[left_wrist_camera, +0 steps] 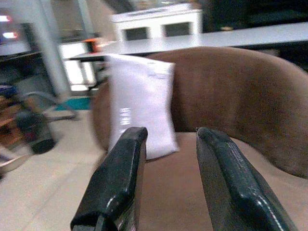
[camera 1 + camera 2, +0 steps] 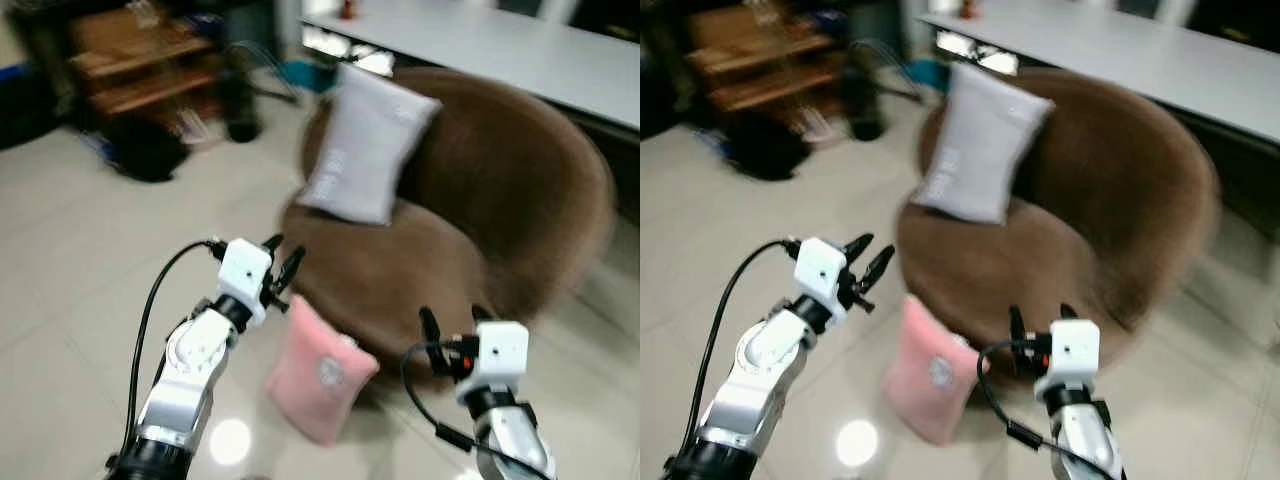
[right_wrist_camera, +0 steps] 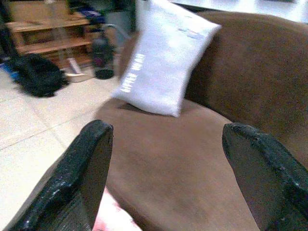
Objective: Move the pillow to the sofa from floor
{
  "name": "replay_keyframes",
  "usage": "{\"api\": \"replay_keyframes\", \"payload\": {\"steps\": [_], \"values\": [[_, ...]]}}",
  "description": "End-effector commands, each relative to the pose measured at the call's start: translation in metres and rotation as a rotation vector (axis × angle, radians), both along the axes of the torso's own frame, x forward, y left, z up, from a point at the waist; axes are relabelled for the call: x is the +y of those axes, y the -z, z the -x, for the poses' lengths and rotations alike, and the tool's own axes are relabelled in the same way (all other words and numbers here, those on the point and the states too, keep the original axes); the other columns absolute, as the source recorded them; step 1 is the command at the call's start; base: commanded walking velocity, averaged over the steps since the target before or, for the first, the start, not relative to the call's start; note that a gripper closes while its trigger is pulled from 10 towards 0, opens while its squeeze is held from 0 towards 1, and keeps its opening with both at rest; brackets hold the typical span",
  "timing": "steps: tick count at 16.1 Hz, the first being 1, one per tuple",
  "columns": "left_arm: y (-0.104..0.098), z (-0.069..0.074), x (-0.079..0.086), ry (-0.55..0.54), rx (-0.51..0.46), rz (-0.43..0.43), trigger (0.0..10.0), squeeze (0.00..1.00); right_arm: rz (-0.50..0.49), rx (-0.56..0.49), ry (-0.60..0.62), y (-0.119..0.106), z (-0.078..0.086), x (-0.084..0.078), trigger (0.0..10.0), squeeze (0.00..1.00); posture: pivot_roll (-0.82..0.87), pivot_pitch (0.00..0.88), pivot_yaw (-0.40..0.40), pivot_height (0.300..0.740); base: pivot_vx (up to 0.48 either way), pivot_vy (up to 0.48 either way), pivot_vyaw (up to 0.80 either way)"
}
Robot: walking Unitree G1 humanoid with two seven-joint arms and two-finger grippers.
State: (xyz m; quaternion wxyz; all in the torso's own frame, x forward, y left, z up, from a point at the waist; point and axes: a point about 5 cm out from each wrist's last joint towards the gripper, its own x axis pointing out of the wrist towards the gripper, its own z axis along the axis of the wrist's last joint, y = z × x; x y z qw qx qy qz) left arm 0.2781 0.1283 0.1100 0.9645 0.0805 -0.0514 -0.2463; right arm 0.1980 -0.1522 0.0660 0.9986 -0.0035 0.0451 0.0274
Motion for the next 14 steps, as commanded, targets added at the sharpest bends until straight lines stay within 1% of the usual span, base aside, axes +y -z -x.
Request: {"api": "replay_keyframes", "payload": {"steps": [1,3,9,12,14], "values": [[0.0005,0.0010,0.0037,-0.007,-0.002,-0.005,10.0,0.00,-0.006,-0.007,0.012,-0.0008,-0.0017,-0.0001,10.0,0.00,0.04,0.019,0.004,0.740,0.398,0.000,0.00],[0.0014,0.0013,0.0041,-0.003,0.002,-0.010,10.0,0.00,-0.014,0.000,0.036,0.0002,-0.0013,-0.0037,10.0,0.00,0.03,0.025,0.005,0.740,0.398,0.000,0.00],[0.0024,0.0010,0.0035,0.006,0.005,-0.014,10.0,0.00,-0.026,0.002,0.042,0.0004,0.0001,-0.0038,10.0,0.00,0.03,0.029,0.009,0.740,0.381,0.000,0.00],[0.0063,0.0041,0.0040,0.007,0.006,-0.021,10.0,0.00,-0.035,0.032,0.019,0.0049,0.0018,-0.0017,10.0,0.00,0.03,0.029,0.009,0.740,0.000,0.000,0.00],[0.0063,0.0044,0.0045,0.003,0.003,-0.022,10.0,0.00,-0.043,0.034,0.016,0.0052,0.0025,-0.0016,10.0,0.00,0.03,0.033,0.003,0.726,0.000,0.000,0.00]]}}
